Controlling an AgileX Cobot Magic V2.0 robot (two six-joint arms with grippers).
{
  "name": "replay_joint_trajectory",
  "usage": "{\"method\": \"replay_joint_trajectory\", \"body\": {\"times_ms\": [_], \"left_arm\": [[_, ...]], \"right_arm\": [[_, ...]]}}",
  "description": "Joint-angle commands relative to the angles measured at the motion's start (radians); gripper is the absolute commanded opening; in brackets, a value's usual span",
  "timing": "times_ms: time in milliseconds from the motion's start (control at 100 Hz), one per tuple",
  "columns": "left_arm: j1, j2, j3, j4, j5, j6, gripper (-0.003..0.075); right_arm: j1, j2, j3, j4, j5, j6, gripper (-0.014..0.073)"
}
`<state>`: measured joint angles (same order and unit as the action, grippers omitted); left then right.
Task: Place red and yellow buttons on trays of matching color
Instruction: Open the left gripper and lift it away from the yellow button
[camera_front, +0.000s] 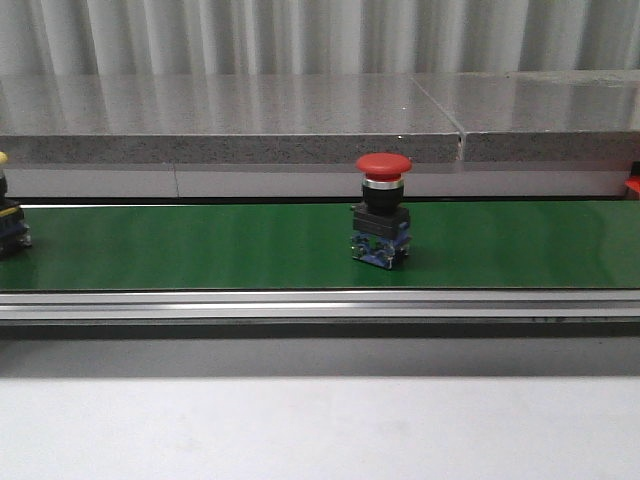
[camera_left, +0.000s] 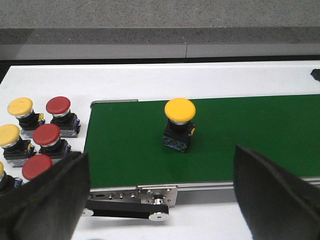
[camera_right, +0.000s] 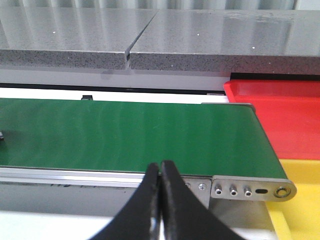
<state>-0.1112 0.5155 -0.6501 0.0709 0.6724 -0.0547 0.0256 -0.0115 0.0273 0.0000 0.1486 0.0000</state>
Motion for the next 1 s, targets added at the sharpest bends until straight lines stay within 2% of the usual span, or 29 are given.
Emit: {"method": "replay_joint_trajectory", "body": {"times_ms": [0, 110, 300, 650, 820, 990], "left_arm": [[-0.005, -0.050, 0.010, 0.000, -0.084, -0.012, 0.0476], [-0.005, -0.092, 0.044, 0.000, -0.089, -0.012, 0.0316], [-0.005, -0.103, 0.051, 0.000, -0.094, -0.012, -0.0023], [-0.005, -0.103, 0.051, 0.000, -0.096, -0.012, -0.0021], [-0.005, -0.103, 0.051, 0.000, -0.096, -0.012, -0.0021], [-0.005, -0.103, 0.051, 0.000, -0.096, -0.012, -0.0021]], "right_arm": [[0.000, -0.009, -0.015, -0.006, -0.093, 0.000, -0.0092], [0.000, -0.009, -0.015, -0.006, -0.115, 0.000, -0.0092], [0.000, -0.009, -0.015, -0.006, -0.166, 0.000, -0.0092], [0.000, -0.009, -0.032, 0.000, -0.255, 0.000, -0.0092], [0.000, 0.005, -0.129, 0.000, -0.169, 0.000, -0.0092], [0.000, 0.097, -0.281, 0.060, -0.044, 0.000, -0.0092]]}}
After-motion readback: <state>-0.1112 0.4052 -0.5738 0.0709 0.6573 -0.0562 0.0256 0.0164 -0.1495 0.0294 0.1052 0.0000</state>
